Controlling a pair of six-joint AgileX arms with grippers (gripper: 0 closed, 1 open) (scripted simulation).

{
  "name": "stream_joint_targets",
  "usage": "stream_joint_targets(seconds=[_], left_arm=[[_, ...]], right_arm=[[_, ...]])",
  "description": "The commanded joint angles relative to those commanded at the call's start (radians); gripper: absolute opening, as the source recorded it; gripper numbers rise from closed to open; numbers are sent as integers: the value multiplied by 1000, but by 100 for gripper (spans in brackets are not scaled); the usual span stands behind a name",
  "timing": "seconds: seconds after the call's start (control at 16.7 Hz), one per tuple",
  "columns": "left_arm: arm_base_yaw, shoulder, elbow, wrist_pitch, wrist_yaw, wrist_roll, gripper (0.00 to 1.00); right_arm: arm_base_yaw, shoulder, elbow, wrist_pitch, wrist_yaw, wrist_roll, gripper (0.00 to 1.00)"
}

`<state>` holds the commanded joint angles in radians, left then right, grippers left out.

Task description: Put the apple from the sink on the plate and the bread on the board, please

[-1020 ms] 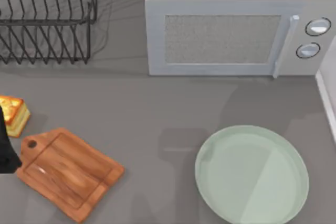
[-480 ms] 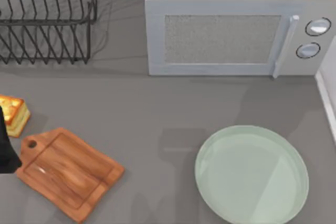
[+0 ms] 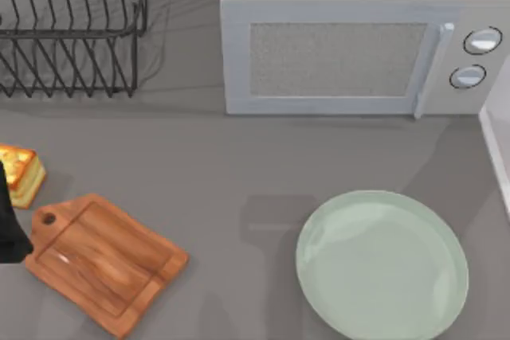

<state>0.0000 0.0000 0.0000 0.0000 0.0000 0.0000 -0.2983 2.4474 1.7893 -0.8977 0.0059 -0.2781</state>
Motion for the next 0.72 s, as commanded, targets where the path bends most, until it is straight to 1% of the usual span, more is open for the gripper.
stream_joint_targets(seconds=[0.12,0.24,0.54,0.72], left_arm=[[0,0,0,0,0,0,100],[0,0,0,0,0,0,100],[0,0,0,0,0,0,100],[0,0,0,0,0,0,100]], right_arm=[[-1,51,-44,98,1,1,100],[-2,89,-75,154,1,1,100],[-2,99,-83,167,1,1,100],[-2,99,-83,167,1,1,77]])
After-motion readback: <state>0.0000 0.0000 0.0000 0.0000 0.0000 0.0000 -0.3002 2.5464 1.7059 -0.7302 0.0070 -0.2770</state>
